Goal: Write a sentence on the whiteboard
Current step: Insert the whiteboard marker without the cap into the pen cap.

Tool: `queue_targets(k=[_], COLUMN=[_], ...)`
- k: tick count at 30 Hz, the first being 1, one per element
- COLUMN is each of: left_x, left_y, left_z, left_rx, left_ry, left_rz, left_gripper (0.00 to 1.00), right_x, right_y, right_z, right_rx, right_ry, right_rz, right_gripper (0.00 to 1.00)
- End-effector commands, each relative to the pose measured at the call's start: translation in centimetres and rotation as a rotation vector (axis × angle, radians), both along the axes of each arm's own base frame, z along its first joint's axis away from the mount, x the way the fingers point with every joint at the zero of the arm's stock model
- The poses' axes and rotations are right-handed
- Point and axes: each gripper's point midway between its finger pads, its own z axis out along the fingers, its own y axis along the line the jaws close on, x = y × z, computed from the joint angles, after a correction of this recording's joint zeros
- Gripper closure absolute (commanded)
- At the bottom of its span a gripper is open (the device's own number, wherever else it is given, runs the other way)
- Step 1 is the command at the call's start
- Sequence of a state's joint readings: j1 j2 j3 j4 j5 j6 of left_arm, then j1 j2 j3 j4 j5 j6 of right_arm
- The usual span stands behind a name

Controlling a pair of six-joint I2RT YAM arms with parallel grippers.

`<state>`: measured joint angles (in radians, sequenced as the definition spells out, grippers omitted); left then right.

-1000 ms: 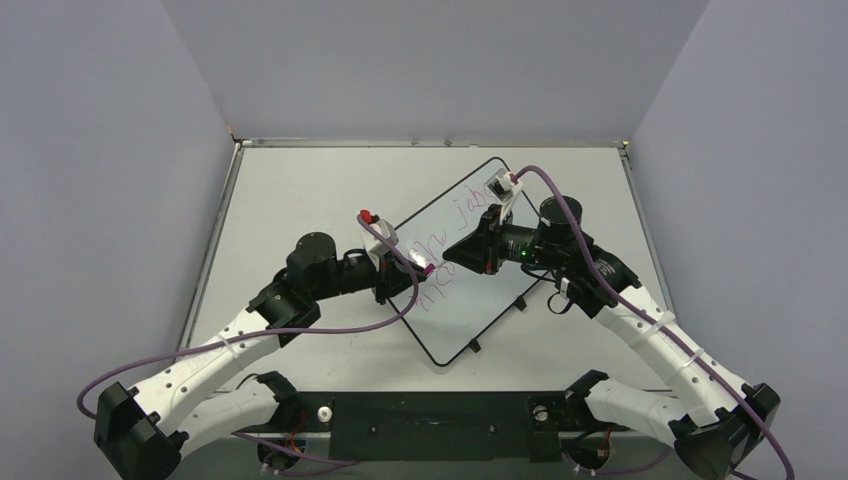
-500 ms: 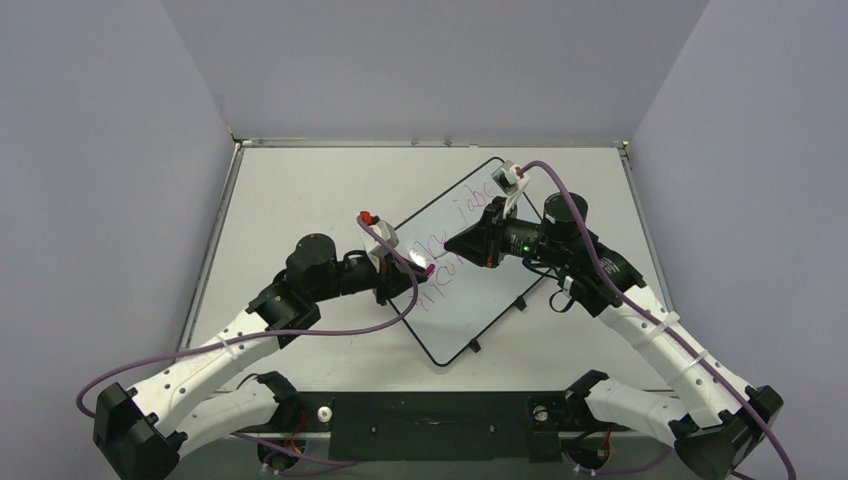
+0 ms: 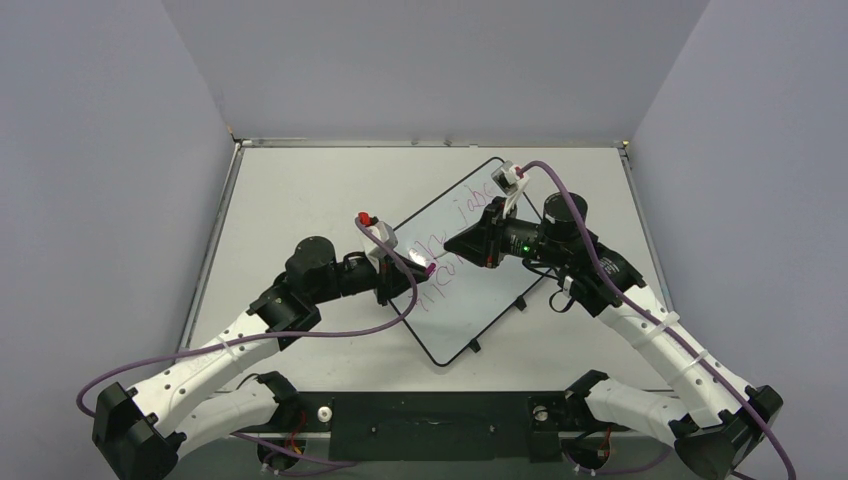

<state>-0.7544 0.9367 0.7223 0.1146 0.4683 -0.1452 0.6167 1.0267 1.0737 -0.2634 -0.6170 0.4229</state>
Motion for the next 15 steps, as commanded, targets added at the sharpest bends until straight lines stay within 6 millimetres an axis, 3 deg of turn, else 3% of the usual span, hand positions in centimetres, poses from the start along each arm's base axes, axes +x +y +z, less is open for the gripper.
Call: queue_targets(k=[1, 15], left_x=[-0.02, 0.31], left_y=[-0.25, -0.33], left_z=[2.27, 2.53], left_rx=[-0.063, -0.068], left_ry=[-0.057, -0.064], left_rz=[0.004, 0.024], left_gripper=[1.00, 1.00], right_x=[-0.24, -0.71], right_y=[0.35, 0.25], right_z=[1.04, 0.21], right_rx=[0.018, -0.008], right_ry=[-0.038, -0.030], right_rz=[0.022, 0.036], right_gripper=[1.00, 1.00])
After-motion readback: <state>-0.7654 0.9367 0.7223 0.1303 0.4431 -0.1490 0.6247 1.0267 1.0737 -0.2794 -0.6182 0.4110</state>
